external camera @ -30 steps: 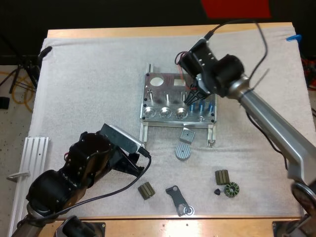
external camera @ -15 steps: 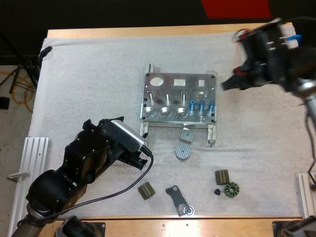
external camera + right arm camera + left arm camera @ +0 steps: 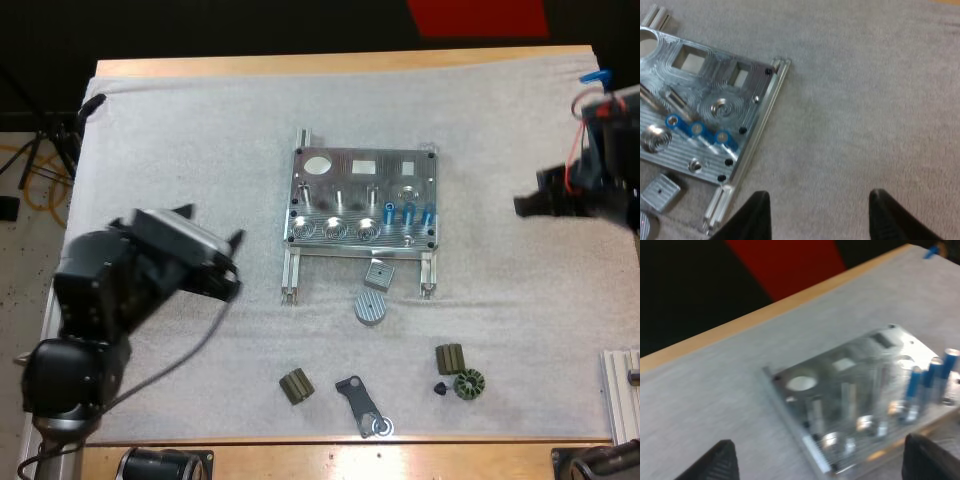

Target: Load cells from right to left

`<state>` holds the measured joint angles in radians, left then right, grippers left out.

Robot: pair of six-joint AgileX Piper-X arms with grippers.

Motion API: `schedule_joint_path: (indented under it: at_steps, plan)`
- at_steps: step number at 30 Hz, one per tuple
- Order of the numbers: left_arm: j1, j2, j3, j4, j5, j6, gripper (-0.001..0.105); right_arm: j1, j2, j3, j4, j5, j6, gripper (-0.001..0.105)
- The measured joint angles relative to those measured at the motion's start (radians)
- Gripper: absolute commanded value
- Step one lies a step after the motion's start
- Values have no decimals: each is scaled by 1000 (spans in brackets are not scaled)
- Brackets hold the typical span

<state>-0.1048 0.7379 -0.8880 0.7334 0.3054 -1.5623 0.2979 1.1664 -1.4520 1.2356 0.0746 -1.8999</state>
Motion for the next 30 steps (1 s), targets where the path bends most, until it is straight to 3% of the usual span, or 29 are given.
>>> schedule_joint_path:
  at_steps: [3,6,15,22,30]
  plan:
    - [98,0,0,4,-5,6,66,0,-85,93,-37,29,-10,44]
    - [128,-23,0,7,-15,15,66,0,-167,184,-81,59,-56,44]
    - [128,-171,0,156,-56,27,66,-1,-434,459,-264,72,-67,44]
    - [128,-315,2,242,-94,27,66,-1,-610,627,-284,38,-56,44]
    - [128,-579,109,248,-169,-4,66,-1,-814,764,-321,-31,-7,44]
